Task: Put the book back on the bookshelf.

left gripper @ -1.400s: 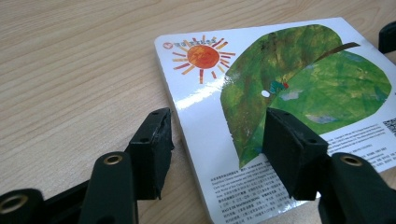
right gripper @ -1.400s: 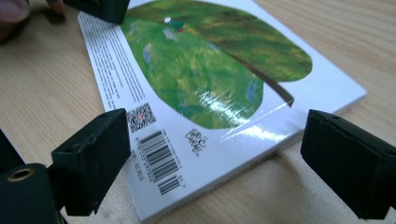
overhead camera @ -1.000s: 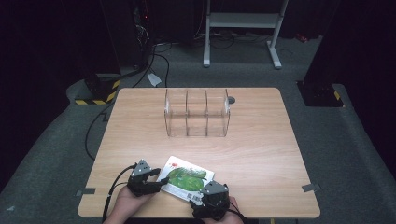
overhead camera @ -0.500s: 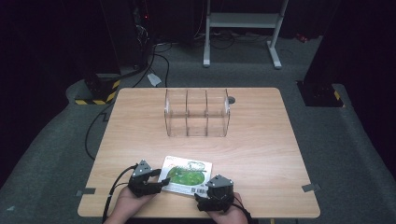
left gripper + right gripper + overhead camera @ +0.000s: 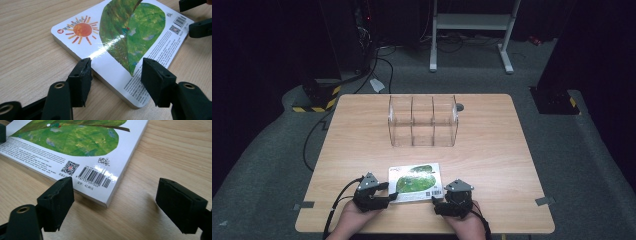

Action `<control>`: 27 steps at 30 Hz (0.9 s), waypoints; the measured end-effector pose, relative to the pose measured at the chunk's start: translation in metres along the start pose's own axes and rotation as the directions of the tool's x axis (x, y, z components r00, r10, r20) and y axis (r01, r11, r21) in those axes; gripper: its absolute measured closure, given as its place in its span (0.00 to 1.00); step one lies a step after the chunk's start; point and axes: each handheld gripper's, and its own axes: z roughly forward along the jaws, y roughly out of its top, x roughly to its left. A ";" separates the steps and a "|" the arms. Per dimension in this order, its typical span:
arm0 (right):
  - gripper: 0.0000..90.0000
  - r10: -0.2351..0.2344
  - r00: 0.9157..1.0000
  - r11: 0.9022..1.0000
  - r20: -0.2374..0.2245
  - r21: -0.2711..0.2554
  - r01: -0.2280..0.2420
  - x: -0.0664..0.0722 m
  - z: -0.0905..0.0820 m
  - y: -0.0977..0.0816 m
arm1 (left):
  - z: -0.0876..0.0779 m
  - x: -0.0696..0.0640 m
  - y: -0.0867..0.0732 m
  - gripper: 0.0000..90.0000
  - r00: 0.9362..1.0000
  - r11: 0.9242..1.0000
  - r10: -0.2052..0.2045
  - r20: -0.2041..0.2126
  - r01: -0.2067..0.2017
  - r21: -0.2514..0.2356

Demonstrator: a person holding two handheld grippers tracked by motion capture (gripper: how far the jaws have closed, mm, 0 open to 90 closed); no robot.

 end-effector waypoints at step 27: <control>0.36 0.014 0.997 1.000 -0.079 -0.024 -0.016 -0.010 0.002 0.000 | 0.027 -0.002 0.021 0.47 0.993 0.995 -0.094 -0.075 0.093 -0.019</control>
